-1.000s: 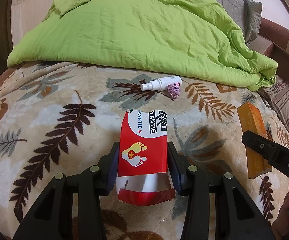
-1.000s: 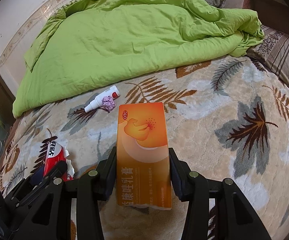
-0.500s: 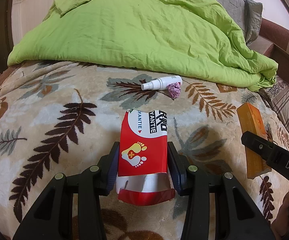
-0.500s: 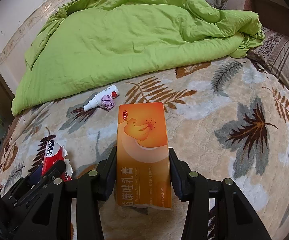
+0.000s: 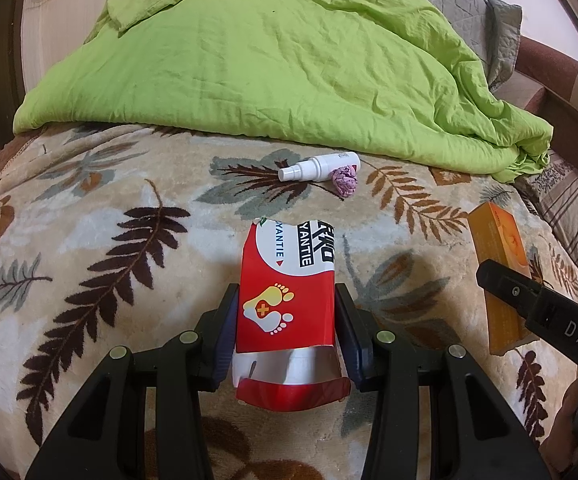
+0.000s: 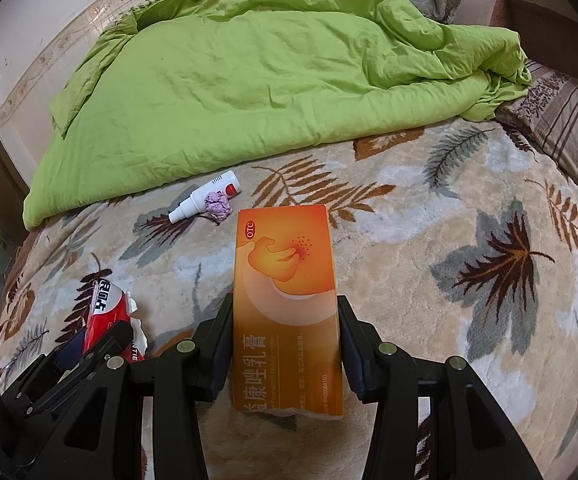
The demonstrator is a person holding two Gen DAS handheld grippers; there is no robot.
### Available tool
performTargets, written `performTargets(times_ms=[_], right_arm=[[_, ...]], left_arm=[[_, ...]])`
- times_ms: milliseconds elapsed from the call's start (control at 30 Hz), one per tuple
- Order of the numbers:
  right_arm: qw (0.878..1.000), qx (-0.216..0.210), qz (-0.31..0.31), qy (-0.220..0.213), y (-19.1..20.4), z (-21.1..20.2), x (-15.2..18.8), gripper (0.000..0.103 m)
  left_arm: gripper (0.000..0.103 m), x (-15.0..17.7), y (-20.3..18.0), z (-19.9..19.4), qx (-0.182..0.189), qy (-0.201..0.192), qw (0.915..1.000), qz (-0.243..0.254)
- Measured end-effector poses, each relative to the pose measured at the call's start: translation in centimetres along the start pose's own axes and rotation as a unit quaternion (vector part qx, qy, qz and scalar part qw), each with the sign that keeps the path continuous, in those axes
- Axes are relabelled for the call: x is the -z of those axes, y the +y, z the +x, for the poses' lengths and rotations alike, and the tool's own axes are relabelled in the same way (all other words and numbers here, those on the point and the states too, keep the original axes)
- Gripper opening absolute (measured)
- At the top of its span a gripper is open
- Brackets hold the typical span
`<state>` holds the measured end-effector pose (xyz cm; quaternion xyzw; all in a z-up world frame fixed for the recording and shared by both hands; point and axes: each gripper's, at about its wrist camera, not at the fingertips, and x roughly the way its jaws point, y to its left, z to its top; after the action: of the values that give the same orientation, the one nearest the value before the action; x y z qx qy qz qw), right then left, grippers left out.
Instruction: Collect trash
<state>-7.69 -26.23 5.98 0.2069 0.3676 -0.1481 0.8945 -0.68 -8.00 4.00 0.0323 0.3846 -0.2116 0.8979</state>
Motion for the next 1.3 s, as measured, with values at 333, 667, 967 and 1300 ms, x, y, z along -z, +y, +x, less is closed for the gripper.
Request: performTargets(times_ms=[333,667,967,1300], right_arm=[[1.0,-0.002,-0.001,-0.01,0.1,-1.1,-0.1,0.05],[0.999,-0.008,0.004,-0.04,-1.1,-6.4,1.6,0.05],[0.998,-0.033,-0.022,-0.043,-3.2,-12.6,8.4,0.05],[0.996,-0.06,-0.014,-0.067,-4.9,-16.0,11.1,0.05]], left_arm=[[0.044,0.0,-0.7,-0.7,0.008,-0.007,0.9999,0.005],[0.044,1.5,-0.8,-5.9,0.025,-0.033,0.9991,0.011],[0.044,6.7,-2.0,-13.1,0.024,-0.049,0.9969,0.057],[0.044,11.6,-3.6,-16.9,-0.018,-0.051,0.9936,0.099]])
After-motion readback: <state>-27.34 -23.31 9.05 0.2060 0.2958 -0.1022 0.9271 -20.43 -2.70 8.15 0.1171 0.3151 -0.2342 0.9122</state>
